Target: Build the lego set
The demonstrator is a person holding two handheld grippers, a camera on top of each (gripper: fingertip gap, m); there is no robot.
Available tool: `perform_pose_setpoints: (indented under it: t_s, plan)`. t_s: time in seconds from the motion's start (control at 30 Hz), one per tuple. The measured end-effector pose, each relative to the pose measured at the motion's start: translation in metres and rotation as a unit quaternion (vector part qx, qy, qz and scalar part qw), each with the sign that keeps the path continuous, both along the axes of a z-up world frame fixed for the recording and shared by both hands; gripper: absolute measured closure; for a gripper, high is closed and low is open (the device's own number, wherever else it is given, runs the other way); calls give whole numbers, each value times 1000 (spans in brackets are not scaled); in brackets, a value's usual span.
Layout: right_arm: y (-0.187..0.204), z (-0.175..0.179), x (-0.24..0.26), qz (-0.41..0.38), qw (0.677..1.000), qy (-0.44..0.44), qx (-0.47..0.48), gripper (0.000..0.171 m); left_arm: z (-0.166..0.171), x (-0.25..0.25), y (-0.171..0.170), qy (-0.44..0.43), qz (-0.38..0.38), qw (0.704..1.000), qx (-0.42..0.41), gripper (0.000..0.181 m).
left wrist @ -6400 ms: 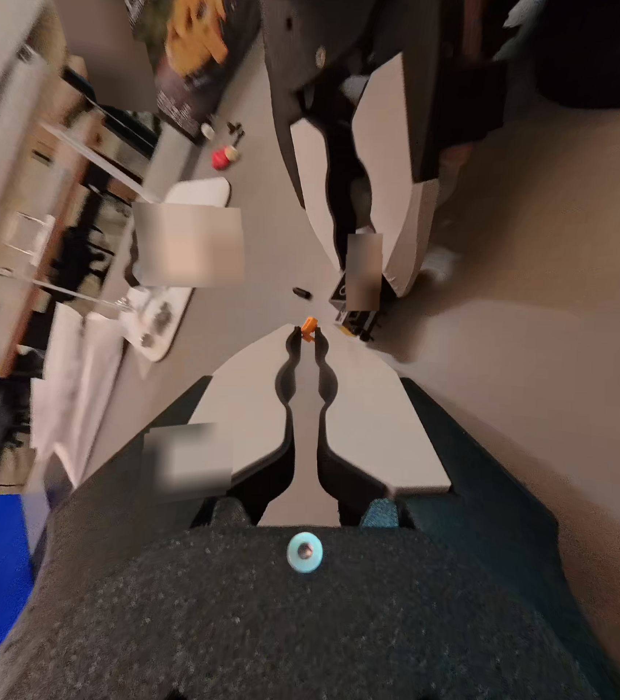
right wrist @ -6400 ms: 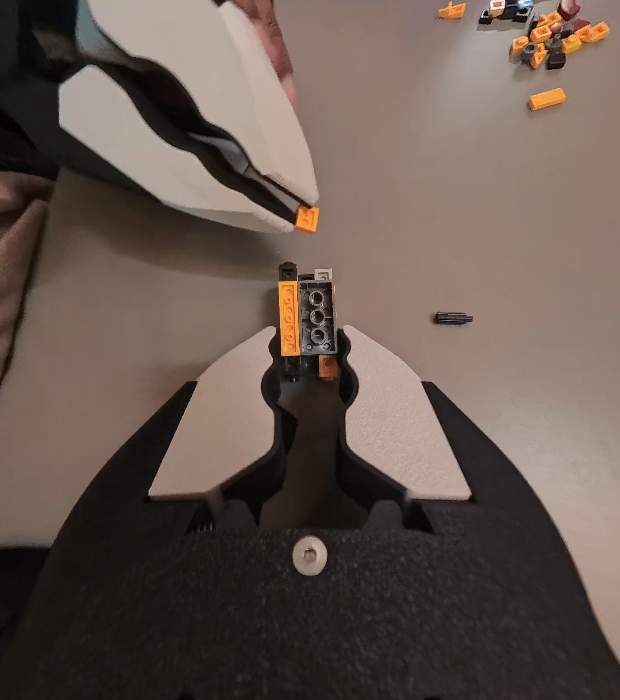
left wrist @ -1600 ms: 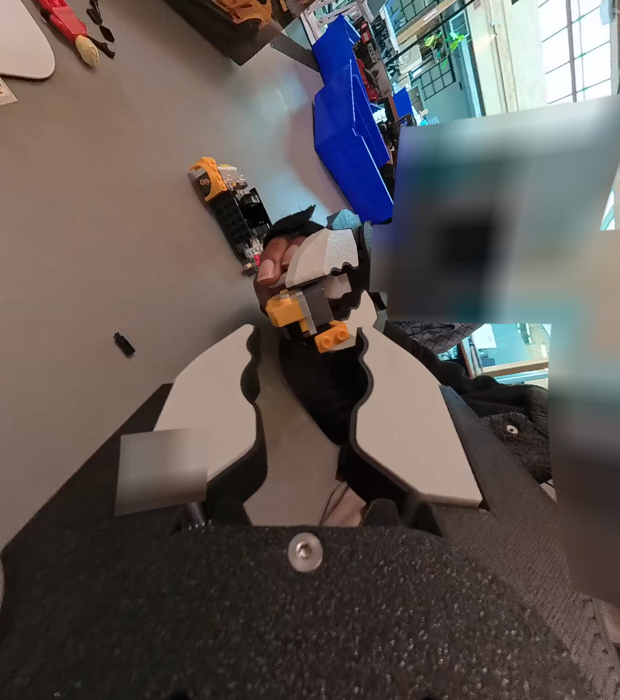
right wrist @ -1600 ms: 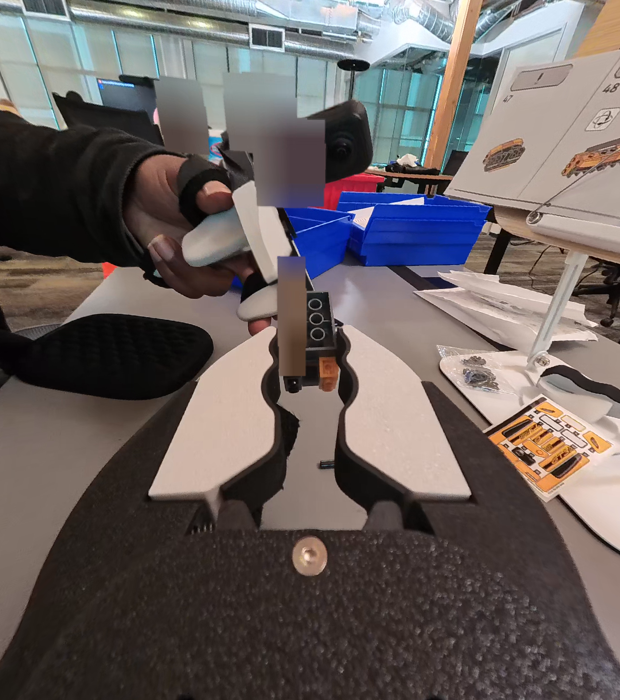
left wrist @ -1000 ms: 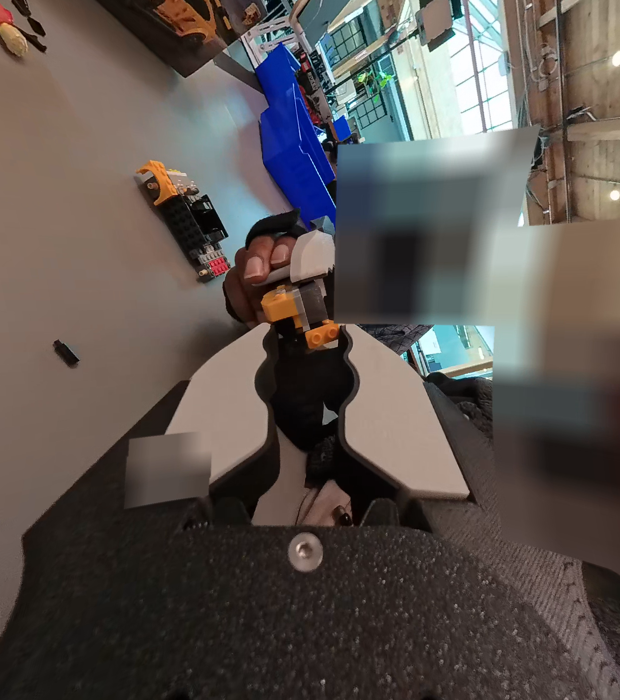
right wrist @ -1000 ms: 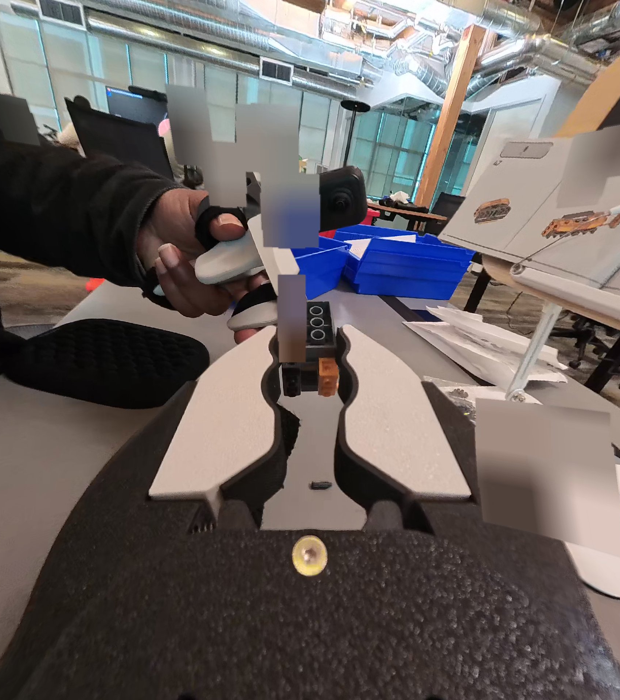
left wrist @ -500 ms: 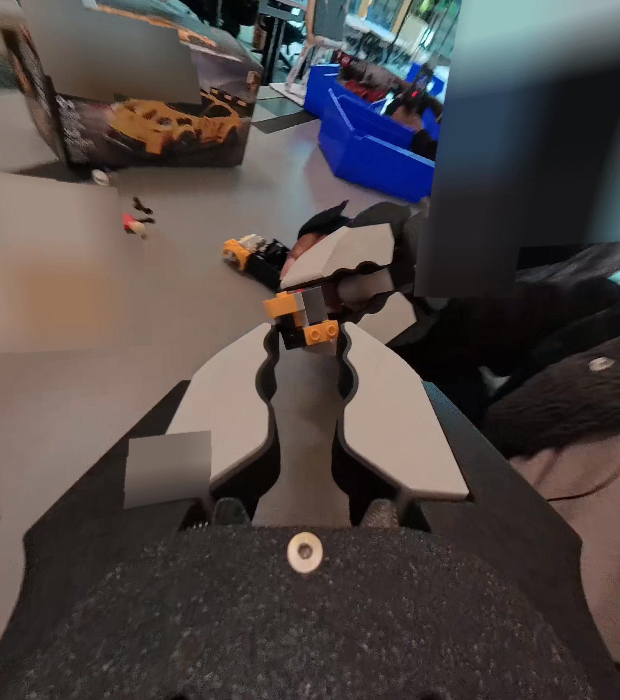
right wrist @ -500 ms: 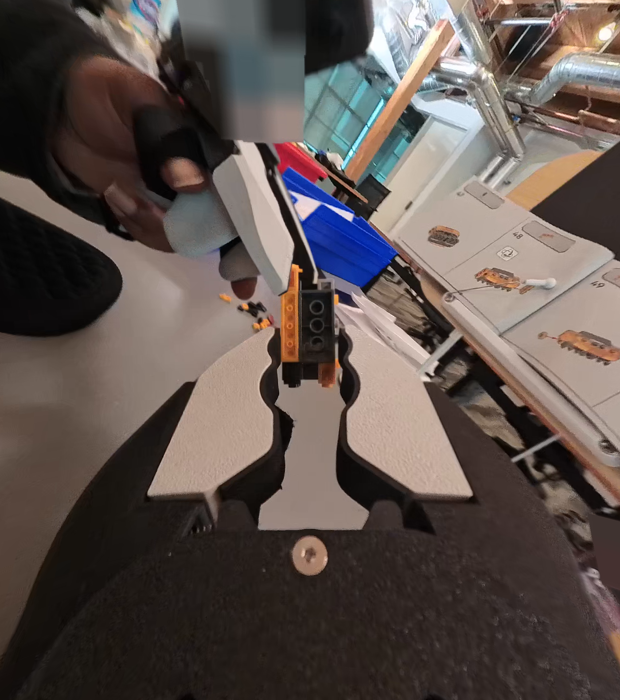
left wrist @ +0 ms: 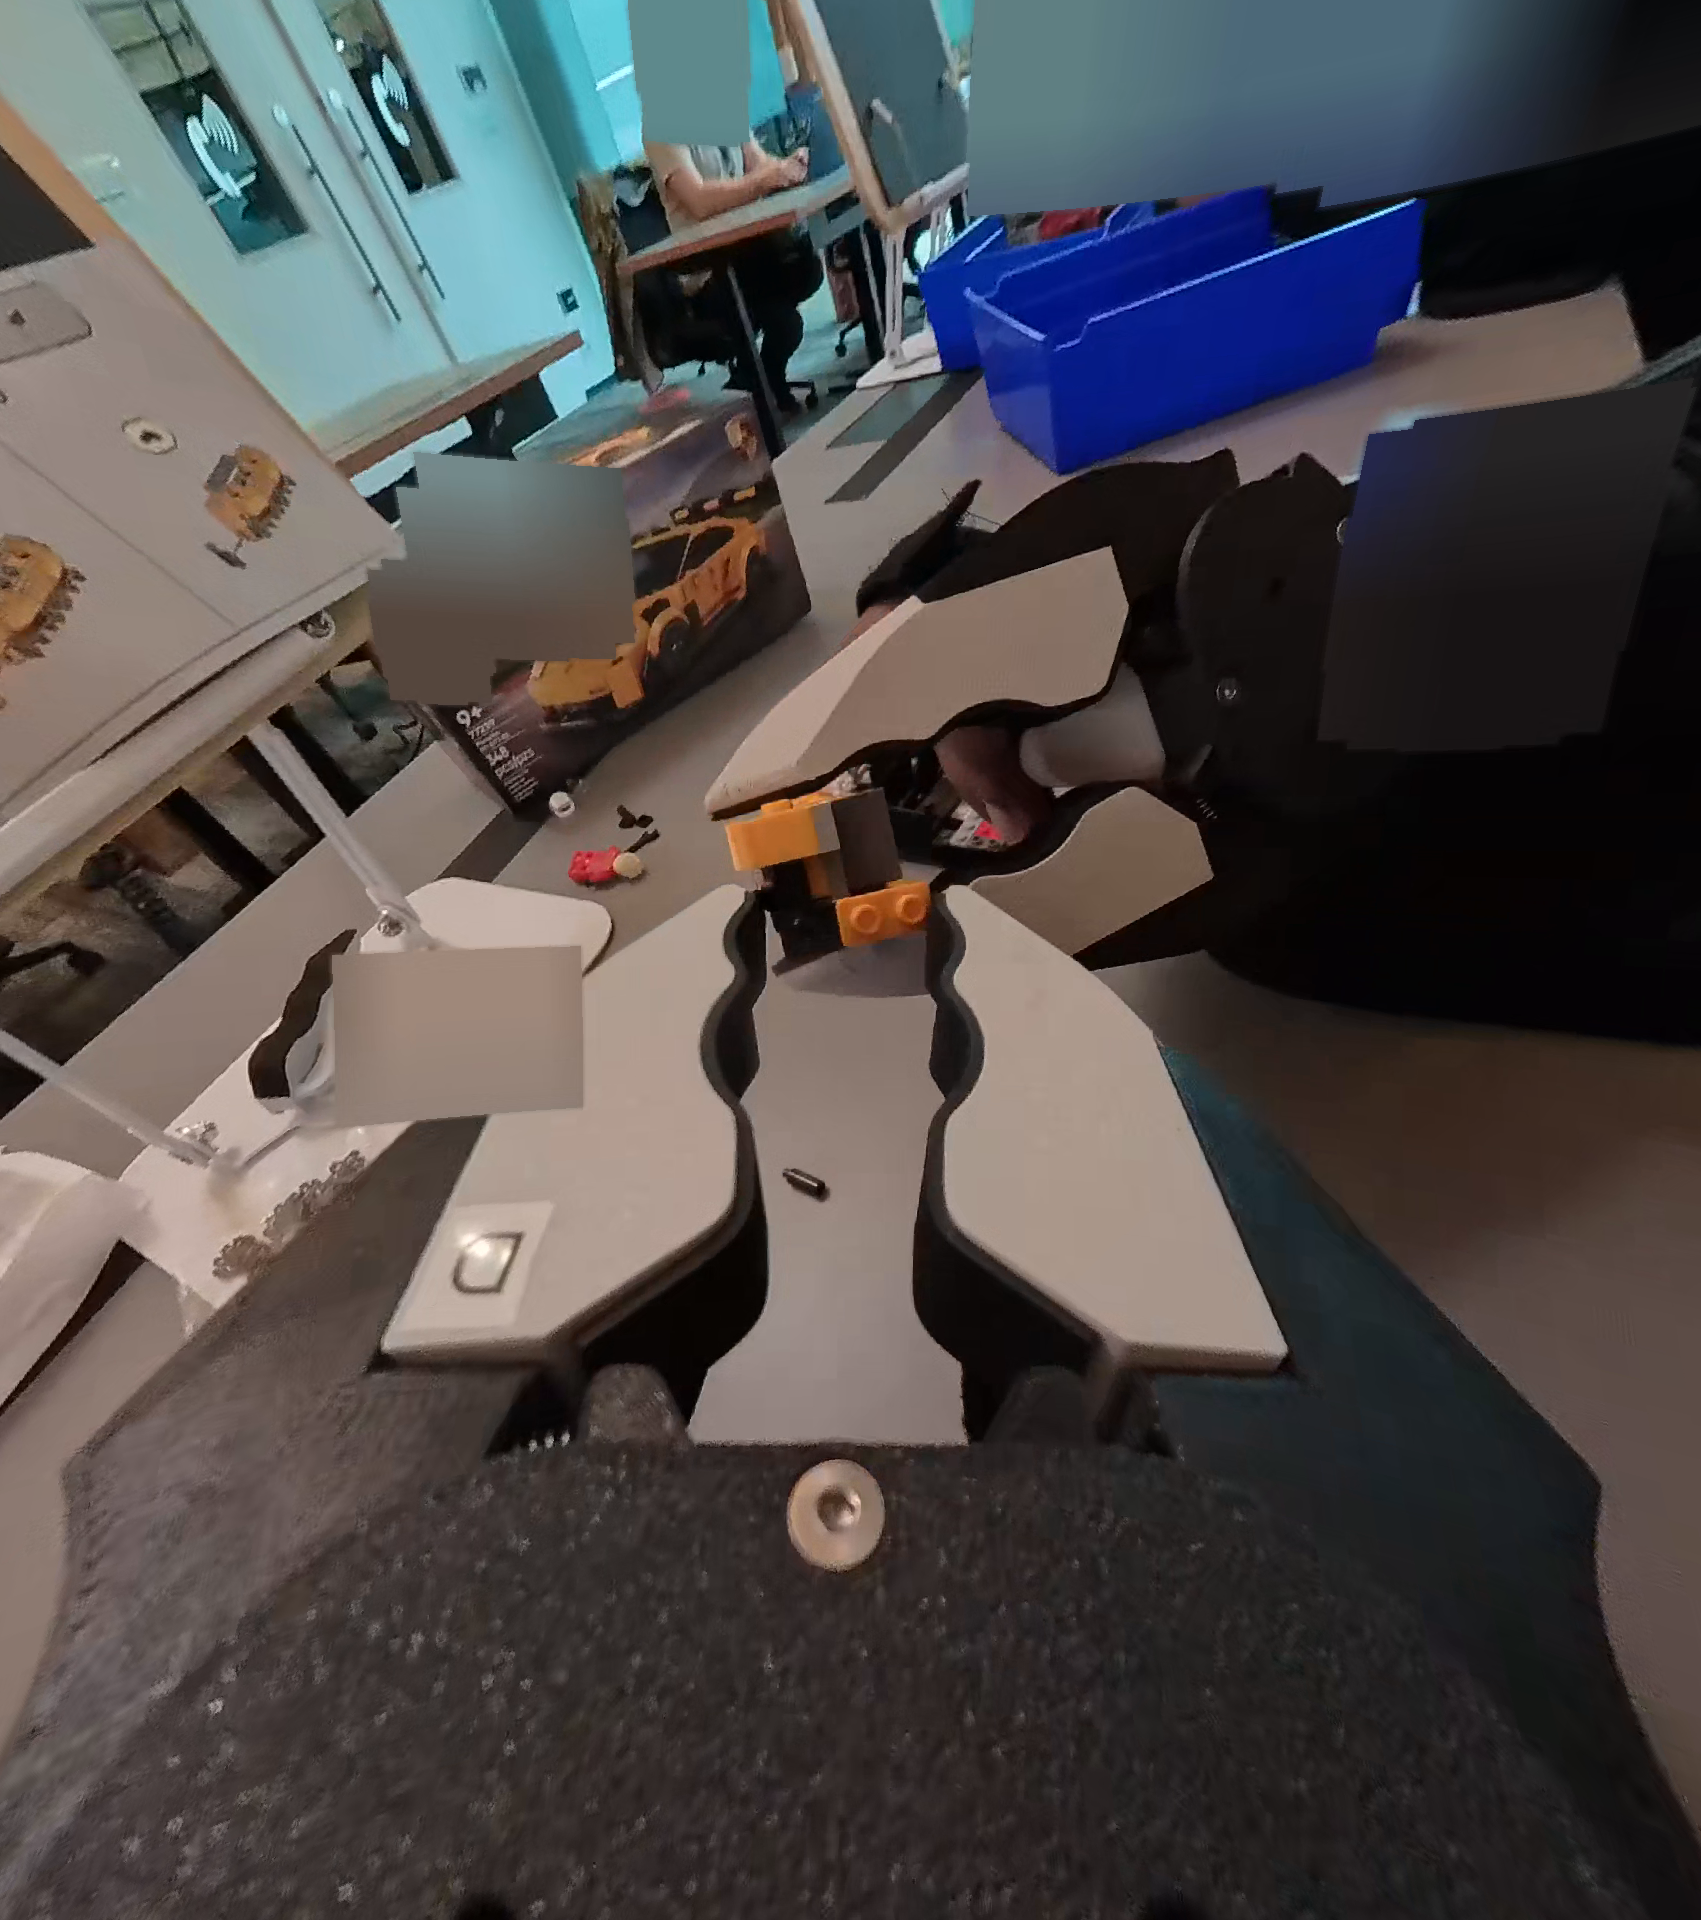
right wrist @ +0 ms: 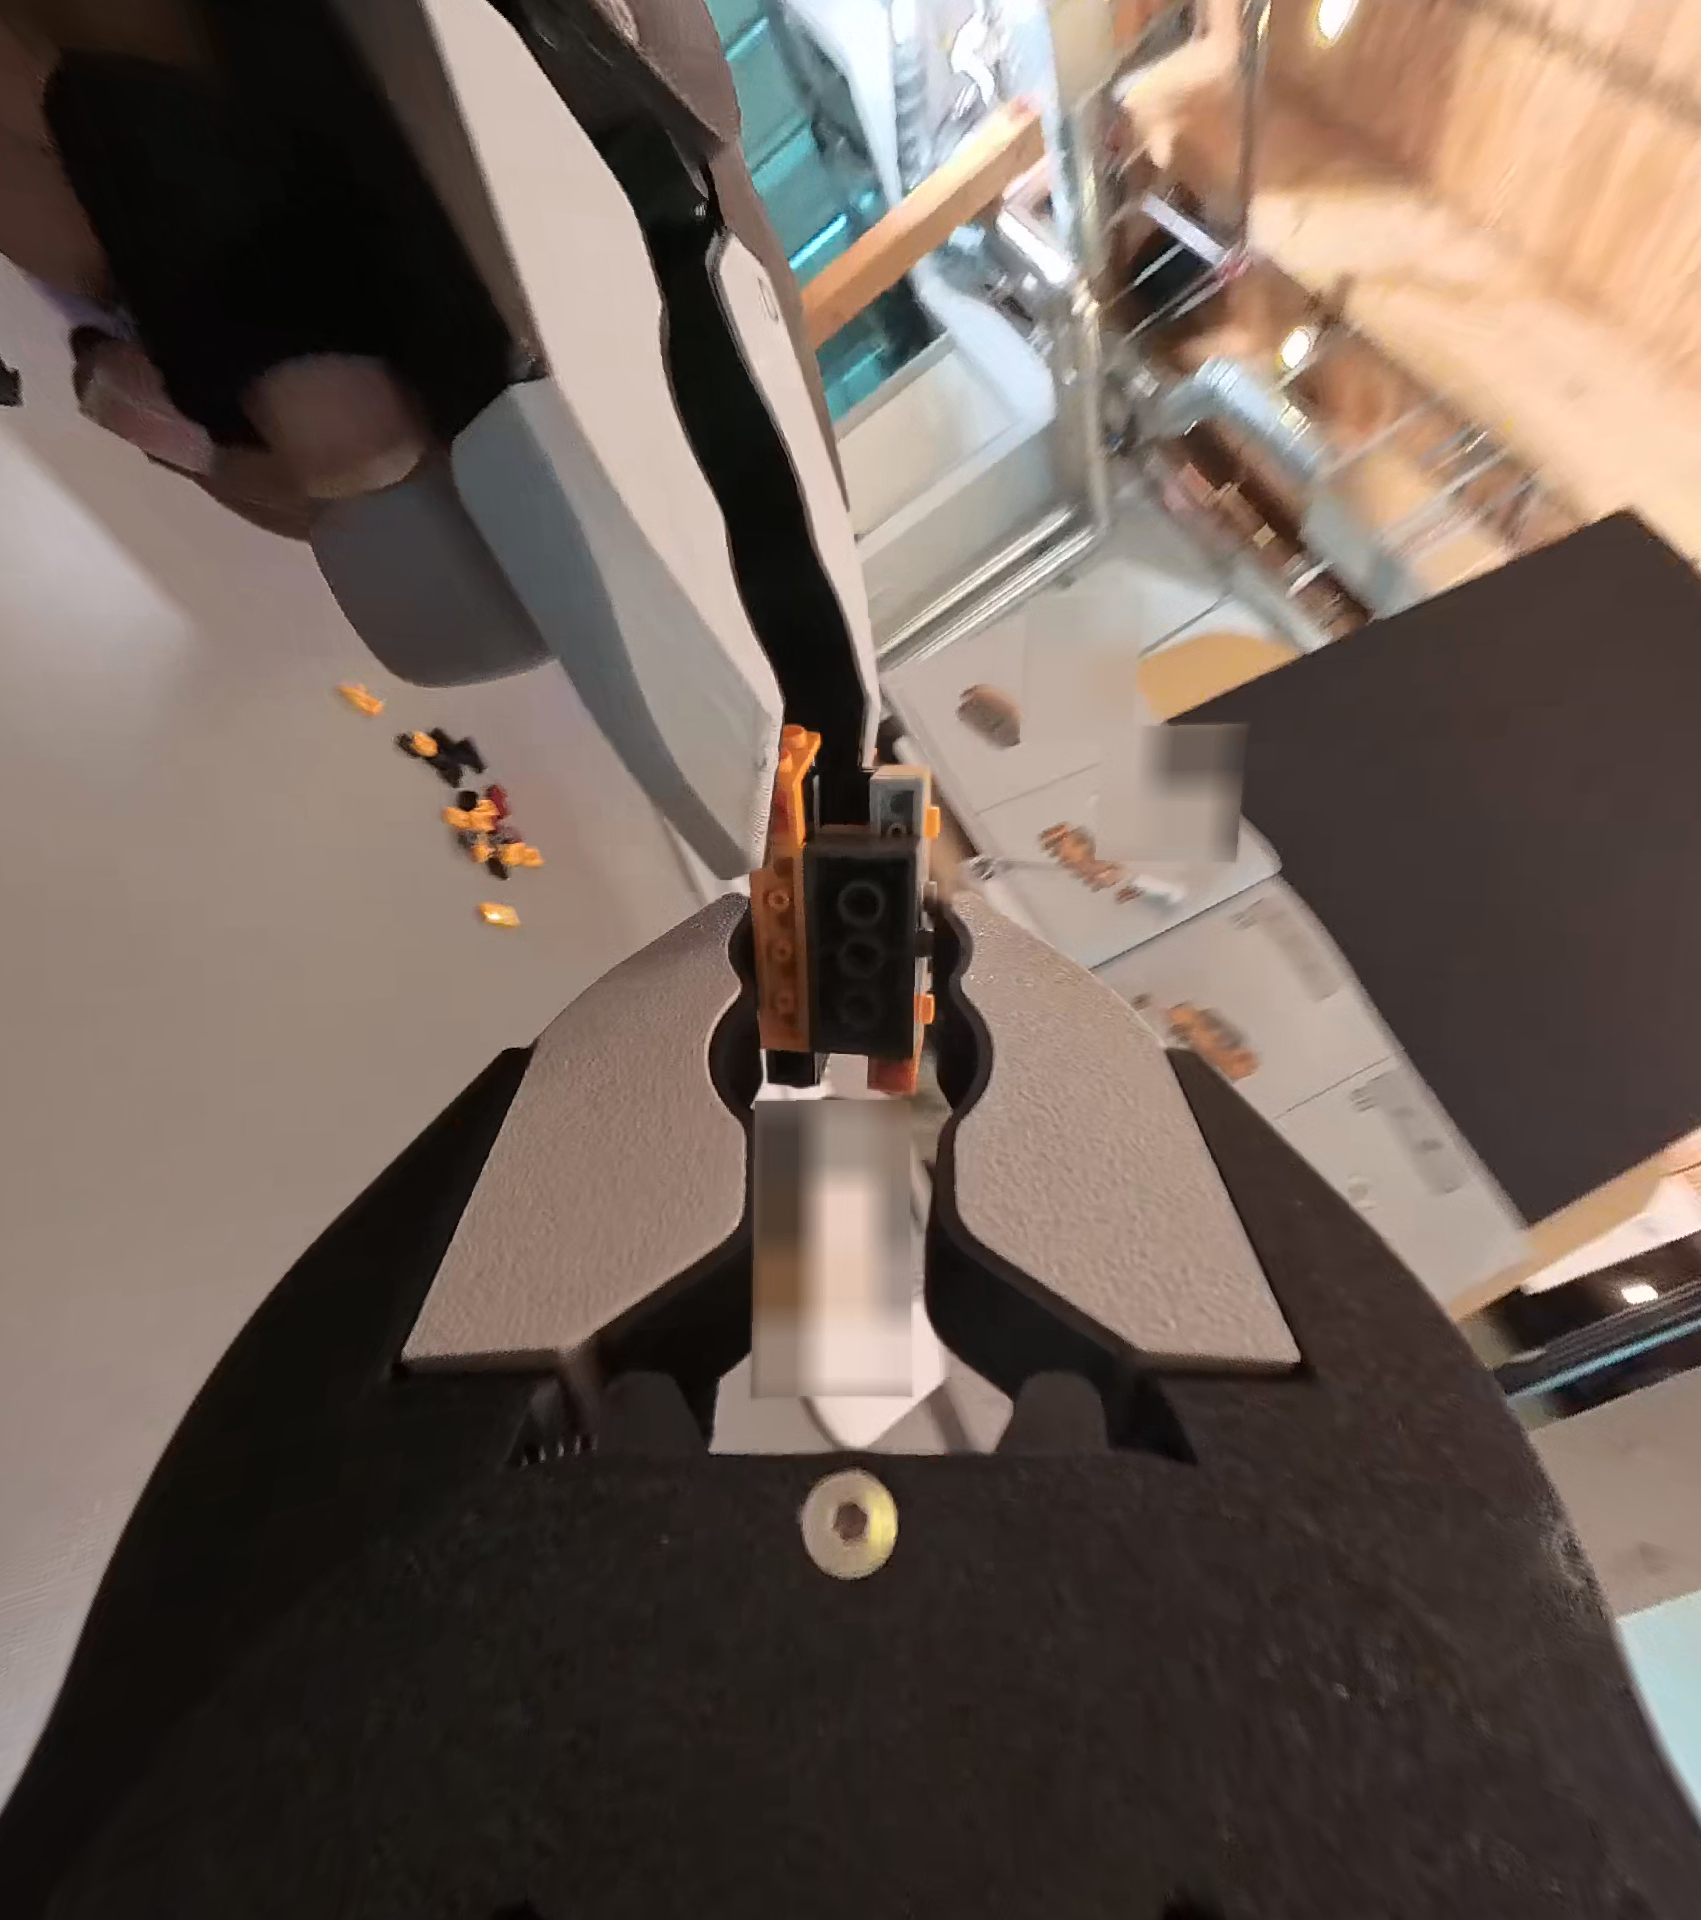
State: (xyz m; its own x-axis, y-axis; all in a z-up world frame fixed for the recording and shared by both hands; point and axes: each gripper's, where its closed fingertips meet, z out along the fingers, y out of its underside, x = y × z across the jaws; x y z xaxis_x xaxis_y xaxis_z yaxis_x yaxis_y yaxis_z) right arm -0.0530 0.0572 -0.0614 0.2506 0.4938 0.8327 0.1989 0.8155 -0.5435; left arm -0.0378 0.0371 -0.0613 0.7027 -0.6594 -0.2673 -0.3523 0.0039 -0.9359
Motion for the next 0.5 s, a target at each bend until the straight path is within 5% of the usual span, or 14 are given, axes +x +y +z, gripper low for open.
perform_pose_setpoints:
  t_s: [0.5]
  plan:
    - [-29, 12, 2, 50, 997, 26, 61, 143, 8, 2, -28, -93, -97, 991, -16, 151]
